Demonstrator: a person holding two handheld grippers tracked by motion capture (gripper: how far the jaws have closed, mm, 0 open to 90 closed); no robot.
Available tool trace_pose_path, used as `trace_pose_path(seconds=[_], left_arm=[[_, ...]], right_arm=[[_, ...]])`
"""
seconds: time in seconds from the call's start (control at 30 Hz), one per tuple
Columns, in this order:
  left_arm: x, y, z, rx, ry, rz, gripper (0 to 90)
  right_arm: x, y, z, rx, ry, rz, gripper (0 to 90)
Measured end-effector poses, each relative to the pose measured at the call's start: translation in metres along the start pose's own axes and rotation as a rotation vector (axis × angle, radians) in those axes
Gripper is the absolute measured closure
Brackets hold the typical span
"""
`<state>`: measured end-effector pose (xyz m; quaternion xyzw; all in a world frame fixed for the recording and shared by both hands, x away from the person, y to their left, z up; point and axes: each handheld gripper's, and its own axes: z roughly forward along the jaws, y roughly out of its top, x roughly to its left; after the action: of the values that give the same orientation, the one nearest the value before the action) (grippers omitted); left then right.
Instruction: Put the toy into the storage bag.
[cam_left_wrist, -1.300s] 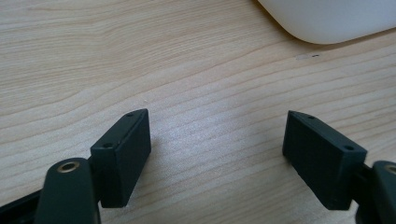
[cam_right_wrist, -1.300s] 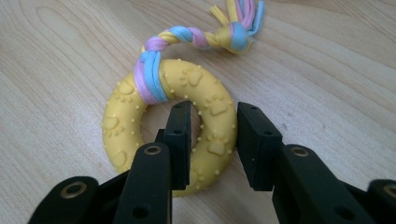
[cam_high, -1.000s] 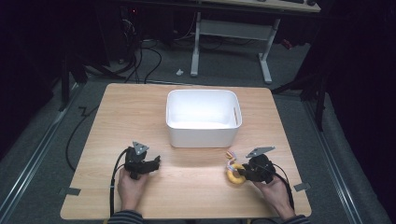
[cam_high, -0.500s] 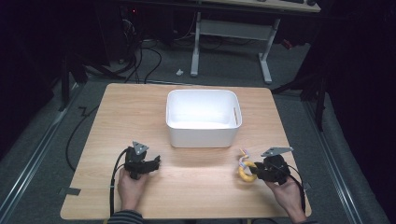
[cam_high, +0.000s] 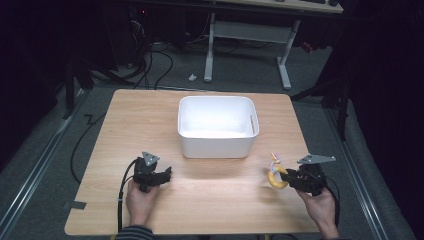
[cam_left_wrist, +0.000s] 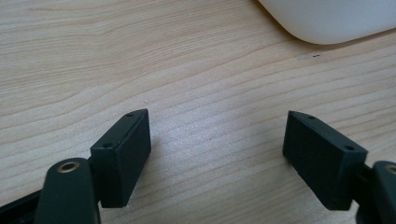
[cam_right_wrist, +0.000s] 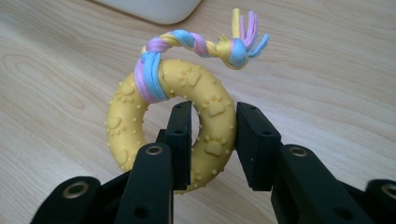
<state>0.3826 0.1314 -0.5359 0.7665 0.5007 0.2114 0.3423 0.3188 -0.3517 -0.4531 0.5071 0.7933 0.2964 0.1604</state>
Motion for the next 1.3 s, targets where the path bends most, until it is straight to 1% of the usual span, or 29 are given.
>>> trace_pose_path(seconds=[0.07,0.2,0.27,0.33,0.5,0.57,0.6,0.63,0.67,0.8,0.87,1.0,1.07,1.23,1.27,1.3], left_arm=[[0.0,0.0,0.0,-0.001,0.0,-0.001,23.5],[0.0,0.0,0.0,0.0,-0.001,0.0,23.4],[0.0,0.0,0.0,0.0,-0.001,0.0,23.4],[0.0,0.0,0.0,0.0,-0.001,0.0,23.4],[0.0,0.0,0.0,-0.001,0.0,-0.001,23.4],[0.0,0.0,0.0,-0.001,0.0,-0.001,23.4],[0.0,0.0,0.0,0.0,-0.001,0.0,23.4],[0.0,0.0,0.0,0.0,-0.001,0.0,23.4],[0.0,0.0,0.0,0.0,-0.001,0.0,23.4],[0.0,0.0,0.0,0.0,0.001,0.001,23.2],[0.0,0.0,0.0,0.001,0.0,0.002,22.9],[0.0,0.0,0.0,0.0,-0.002,0.0,22.9],[0.0,0.0,0.0,0.0,-0.002,0.0,23.0],[0.0,0.0,0.0,0.0,-0.002,0.0,23.3],[0.0,0.0,0.0,0.001,-0.002,0.001,23.4],[0.0,0.0,0.0,0.001,-0.002,0.001,23.4]], right_arm=[[-0.002,0.002,-0.003,-0.011,-0.007,-0.004,68.0],[-0.006,0.007,-0.009,-0.026,-0.011,0.006,67.9],[-0.007,0.008,-0.01,-0.029,-0.012,0.006,67.9],[-0.007,0.014,-0.014,-0.041,-0.016,-0.002,68.0],[-0.006,0.022,-0.016,-0.048,-0.016,-0.018,68.0],[-0.006,0.024,-0.016,-0.048,-0.015,-0.017,68.0],[-0.005,0.026,-0.017,-0.046,-0.022,-0.02,68.0],[-0.004,0.028,-0.017,-0.042,-0.041,-0.035,68.0],[-0.004,0.03,-0.018,-0.046,-0.044,-0.039,68.1],[-0.004,0.034,-0.022,-0.064,-0.034,-0.026,68.1],[-0.004,0.039,-0.026,-0.071,-0.036,-0.034,68.0],[-0.004,0.043,-0.029,-0.079,-0.03,-0.026,68.1],[-0.005,0.048,-0.03,-0.084,-0.029,-0.026,68.0],[-0.003,0.058,-0.032,-0.088,-0.022,-0.051,68.1],[-0.003,0.062,-0.033,-0.093,-0.019,-0.051,68.1],[-0.003,0.062,-0.033,-0.093,-0.019,-0.051,68.1]])
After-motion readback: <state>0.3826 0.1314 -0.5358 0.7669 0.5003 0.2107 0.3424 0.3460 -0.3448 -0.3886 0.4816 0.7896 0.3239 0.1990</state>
